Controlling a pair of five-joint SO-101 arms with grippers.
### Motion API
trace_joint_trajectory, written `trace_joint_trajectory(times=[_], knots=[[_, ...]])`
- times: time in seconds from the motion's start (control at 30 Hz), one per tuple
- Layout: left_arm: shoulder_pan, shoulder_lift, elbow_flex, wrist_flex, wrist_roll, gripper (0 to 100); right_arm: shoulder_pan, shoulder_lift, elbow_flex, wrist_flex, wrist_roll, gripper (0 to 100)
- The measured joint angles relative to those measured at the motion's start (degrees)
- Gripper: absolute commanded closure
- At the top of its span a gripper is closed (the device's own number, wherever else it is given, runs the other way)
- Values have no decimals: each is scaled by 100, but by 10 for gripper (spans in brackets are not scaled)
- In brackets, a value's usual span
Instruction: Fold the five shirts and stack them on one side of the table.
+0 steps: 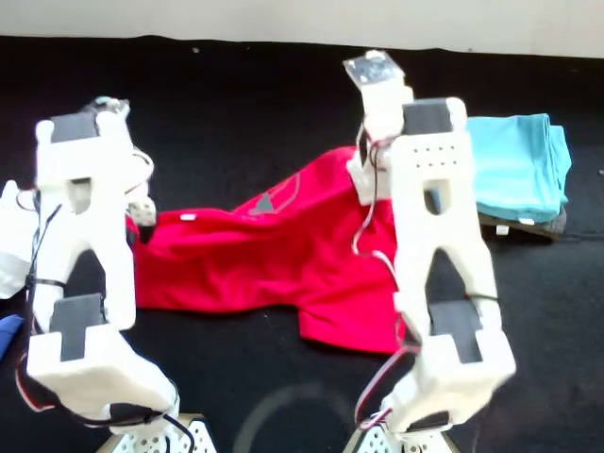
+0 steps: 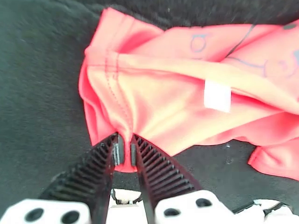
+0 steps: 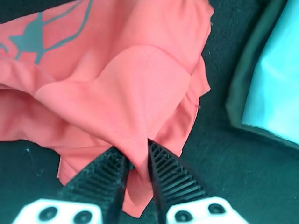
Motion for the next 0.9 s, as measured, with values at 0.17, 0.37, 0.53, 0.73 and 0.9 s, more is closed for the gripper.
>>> trace_joint_trajectory(times=[0.17,0.37,0.53,0.73,0.9], knots=[[88,-308,1204,-818,0,991,0,-1398,2453,-1371,0,993],[114,-334,2180,-1495,0,990,0,-2365,4413,-2154,-9,993],[132,-387,2365,-1644,-413,934,0,-2462,4774,-2303,-9,993],[132,-862,1793,-1037,-545,898,0,-2470,4774,-2321,-9,993],[132,-1389,1345,-853,-545,896,0,-2470,4774,-2321,-9,993]])
